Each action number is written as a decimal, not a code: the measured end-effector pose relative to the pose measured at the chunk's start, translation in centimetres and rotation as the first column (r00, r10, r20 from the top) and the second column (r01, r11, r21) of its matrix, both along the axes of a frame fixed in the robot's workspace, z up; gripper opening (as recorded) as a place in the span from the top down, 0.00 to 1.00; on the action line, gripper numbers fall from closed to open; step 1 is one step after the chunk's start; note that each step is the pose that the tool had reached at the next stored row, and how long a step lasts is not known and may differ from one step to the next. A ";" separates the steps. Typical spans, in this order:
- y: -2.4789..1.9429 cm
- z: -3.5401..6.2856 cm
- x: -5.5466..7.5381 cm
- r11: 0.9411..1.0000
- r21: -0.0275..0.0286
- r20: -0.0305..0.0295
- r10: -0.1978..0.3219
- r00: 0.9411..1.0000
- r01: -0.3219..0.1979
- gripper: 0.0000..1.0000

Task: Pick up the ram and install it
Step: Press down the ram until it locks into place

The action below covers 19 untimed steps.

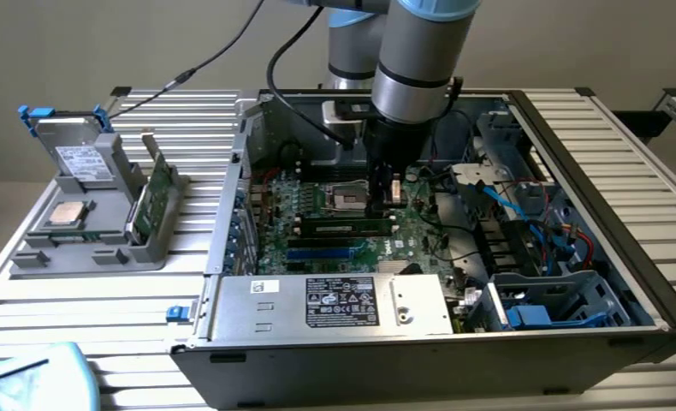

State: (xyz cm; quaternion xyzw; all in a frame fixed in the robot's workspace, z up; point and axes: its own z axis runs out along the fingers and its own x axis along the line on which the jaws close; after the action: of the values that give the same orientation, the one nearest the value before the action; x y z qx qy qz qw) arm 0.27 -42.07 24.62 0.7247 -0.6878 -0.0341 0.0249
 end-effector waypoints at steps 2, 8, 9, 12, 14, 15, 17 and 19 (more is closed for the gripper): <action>0.07 -0.13 0.0 1.000 0.000 0.002 -0.001 1.000 0.001 0.89; 0.54 -0.62 0.0 1.000 0.001 0.005 -0.006 1.000 0.006 0.89; 0.56 -0.67 0.0 1.000 0.001 0.006 -0.007 1.000 0.007 0.89; 0.56 -0.76 0.0 1.000 0.002 0.006 -0.007 1.000 0.007 0.89; 0.56 -0.88 0.0 1.000 0.002 0.006 -0.007 1.000 0.007 0.89; 0.56 -0.95 0.0 1.000 0.002 0.006 -0.007 1.000 0.007 0.89; 0.56 -1.06 0.0 1.000 0.002 0.006 -0.007 1.000 0.007 0.89; 0.56 -1.19 0.0 1.000 0.002 0.006 -0.007 1.000 0.007 0.89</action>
State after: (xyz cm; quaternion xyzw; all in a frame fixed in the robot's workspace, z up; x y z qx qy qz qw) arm 0.31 -41.50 23.43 0.7224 -0.6904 -0.0324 0.0221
